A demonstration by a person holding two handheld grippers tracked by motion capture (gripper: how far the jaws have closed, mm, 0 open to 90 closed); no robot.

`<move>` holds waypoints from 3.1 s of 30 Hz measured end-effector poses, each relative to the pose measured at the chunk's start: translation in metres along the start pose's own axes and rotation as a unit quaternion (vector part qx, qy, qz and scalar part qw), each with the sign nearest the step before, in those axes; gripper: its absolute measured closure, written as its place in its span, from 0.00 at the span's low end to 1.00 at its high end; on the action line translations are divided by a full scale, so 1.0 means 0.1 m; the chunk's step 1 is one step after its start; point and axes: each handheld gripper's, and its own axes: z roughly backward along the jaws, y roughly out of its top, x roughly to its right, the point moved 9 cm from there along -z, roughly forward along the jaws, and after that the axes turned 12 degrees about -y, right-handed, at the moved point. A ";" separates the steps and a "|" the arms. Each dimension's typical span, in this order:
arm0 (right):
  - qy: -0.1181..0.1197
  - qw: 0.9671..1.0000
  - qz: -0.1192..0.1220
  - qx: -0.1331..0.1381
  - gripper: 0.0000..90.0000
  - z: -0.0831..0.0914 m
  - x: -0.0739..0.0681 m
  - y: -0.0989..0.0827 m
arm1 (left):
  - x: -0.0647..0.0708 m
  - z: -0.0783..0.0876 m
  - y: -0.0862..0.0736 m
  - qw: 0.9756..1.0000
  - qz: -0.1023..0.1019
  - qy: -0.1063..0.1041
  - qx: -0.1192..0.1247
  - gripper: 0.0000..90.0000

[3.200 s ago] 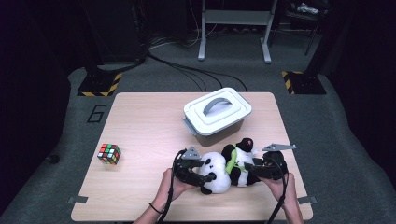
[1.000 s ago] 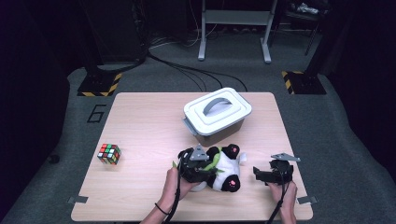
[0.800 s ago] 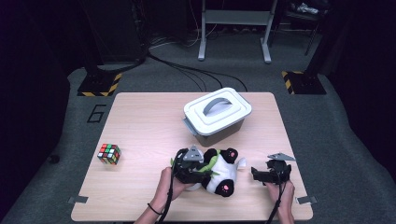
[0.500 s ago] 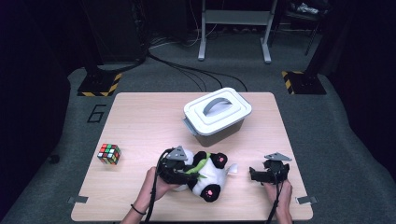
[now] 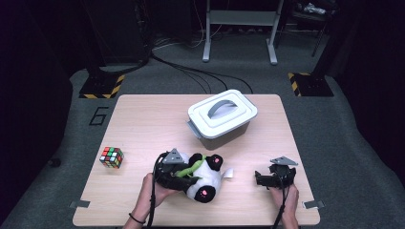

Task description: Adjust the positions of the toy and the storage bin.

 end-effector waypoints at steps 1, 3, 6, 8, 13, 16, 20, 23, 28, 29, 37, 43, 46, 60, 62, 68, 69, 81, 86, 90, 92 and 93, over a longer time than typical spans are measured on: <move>0.000 1.000 0.000 0.000 0.00 0.00 0.00 0.00 | -0.01 -0.01 0.02 1.000 0.003 0.008 0.001 0.36; 0.000 1.000 0.000 0.000 0.00 0.00 0.00 0.00 | -0.02 -0.05 0.03 1.000 0.011 0.020 0.000 0.34; 0.000 1.000 0.005 0.000 0.00 0.00 0.01 -0.01 | -0.04 -0.09 0.02 0.999 0.017 0.037 -0.002 0.35; -0.001 1.000 0.006 -0.001 0.00 0.00 0.01 -0.01 | -0.04 -0.10 0.01 0.999 0.020 0.043 -0.003 0.38; -0.001 1.000 0.005 -0.001 0.00 0.00 0.01 -0.01 | -0.03 -0.12 -0.03 0.999 0.018 0.044 -0.004 0.57; 0.000 1.000 0.006 0.000 0.00 0.00 0.01 -0.01 | -0.03 -0.11 -0.06 0.999 0.010 0.040 -0.006 0.69; -0.001 1.000 0.005 0.000 0.00 0.00 0.01 -0.01 | -0.02 -0.07 -0.09 1.000 -0.007 0.030 -0.004 0.75; 0.000 1.000 0.005 0.000 0.00 0.00 0.01 -0.01 | -0.02 -0.03 -0.09 0.999 -0.025 0.019 -0.008 0.76; 0.001 1.000 0.005 0.000 0.00 0.00 0.01 -0.01 | -0.04 0.06 -0.07 0.999 -0.029 -0.008 -0.011 0.78; 0.001 1.000 0.005 0.001 0.00 0.00 0.01 0.00 | -0.04 0.08 -0.07 0.999 -0.034 -0.008 -0.015 0.78; 0.001 1.000 0.005 0.001 0.00 0.00 0.01 0.00 | -0.09 0.21 -0.14 0.999 -0.016 -0.021 -0.028 0.73; 0.001 1.000 0.005 0.001 0.00 0.00 0.01 -0.01 | -0.11 0.18 -0.17 0.999 0.019 0.028 -0.006 0.51; 0.001 1.000 0.006 0.001 0.00 0.00 0.01 -0.01 | -0.09 0.14 -0.19 0.998 0.020 0.054 -0.011 0.49; 0.001 1.000 0.006 0.001 0.00 0.00 0.01 0.00 | -0.05 0.15 -0.19 1.000 -0.018 0.017 -0.004 0.80; 0.001 1.000 0.006 0.000 0.00 0.00 0.01 -0.01 | -0.05 0.16 -0.17 1.000 -0.022 0.007 -0.003 0.81; 0.001 1.000 0.001 0.001 0.00 0.00 0.00 0.00 | -0.08 0.22 -0.11 1.000 -0.026 -0.012 0.002 0.81; 0.001 1.000 0.003 0.001 0.00 0.00 0.00 0.00 | -0.10 0.24 -0.10 1.000 -0.028 -0.011 0.001 0.81; 0.001 1.000 0.000 0.001 0.00 0.00 0.00 0.00 | -0.27 0.38 -0.03 0.999 -0.043 -0.008 0.003 0.81; 0.000 1.000 0.000 0.001 0.00 0.00 0.00 0.00 | -0.37 0.47 -0.02 0.998 -0.056 -0.007 0.001 0.81; 0.000 1.000 0.000 0.000 0.00 0.00 0.00 0.00 | -0.47 0.54 -0.02 0.998 -0.058 -0.006 0.006 0.81; -0.001 1.000 0.000 0.000 0.00 0.00 0.00 0.00 | -0.53 0.57 -0.02 0.998 -0.061 -0.004 0.007 0.81; -0.001 1.000 0.000 0.000 0.00 0.00 0.00 0.00 | -0.57 0.59 -0.02 0.998 -0.061 -0.004 0.010 0.81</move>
